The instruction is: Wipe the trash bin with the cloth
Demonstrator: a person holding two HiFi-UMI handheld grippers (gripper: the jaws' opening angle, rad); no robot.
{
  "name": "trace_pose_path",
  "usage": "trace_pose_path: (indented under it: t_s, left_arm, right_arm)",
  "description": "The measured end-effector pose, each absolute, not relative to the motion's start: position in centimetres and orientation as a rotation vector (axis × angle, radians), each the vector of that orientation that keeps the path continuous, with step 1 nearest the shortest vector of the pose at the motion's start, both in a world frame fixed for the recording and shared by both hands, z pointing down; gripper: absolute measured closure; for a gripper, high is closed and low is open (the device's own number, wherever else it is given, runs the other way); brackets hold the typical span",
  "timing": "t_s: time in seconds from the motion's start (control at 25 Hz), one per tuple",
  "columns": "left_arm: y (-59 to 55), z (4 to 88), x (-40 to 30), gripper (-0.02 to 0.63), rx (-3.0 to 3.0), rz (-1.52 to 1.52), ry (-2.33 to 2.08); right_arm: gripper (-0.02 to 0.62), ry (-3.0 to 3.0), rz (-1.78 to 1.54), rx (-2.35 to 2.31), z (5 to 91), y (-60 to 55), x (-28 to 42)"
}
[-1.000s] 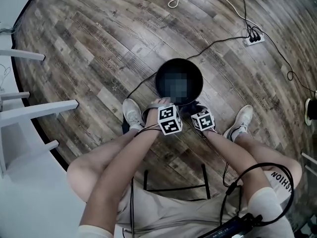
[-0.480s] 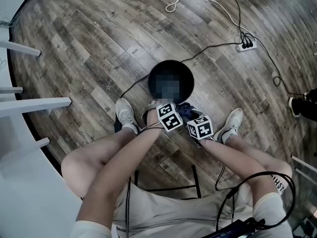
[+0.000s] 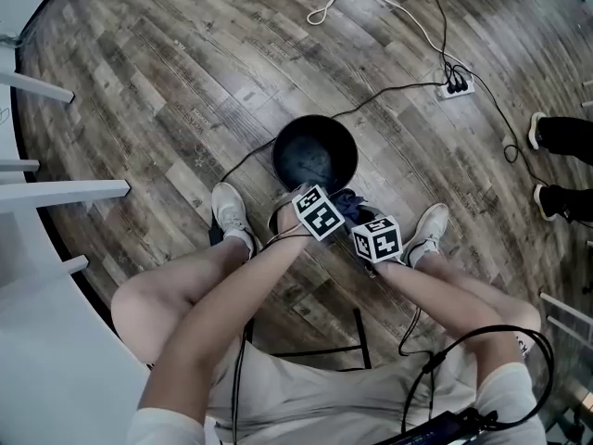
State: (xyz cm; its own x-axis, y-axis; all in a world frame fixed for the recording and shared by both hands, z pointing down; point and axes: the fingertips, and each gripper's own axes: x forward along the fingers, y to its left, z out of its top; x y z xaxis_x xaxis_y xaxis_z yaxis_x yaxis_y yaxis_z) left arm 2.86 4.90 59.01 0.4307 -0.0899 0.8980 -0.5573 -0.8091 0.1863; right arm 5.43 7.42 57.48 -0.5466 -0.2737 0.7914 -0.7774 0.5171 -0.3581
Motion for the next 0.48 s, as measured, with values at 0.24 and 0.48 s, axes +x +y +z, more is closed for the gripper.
trace_pose_path:
  t_s: [0.24,0.48]
  left_arm:
    - [5.6,59.4,-0.6,0.504,2.313,1.534,-0.428]
    - [6.3,59.9,-1.1,0.512,2.424,1.657,-0.294]
  right_arm:
    - [0.518,-2.092,0.983,0.86,57.6,7.3,4.3]
    - [0.518,-2.079,1.009,0.878,59.5,6.4,3.3]
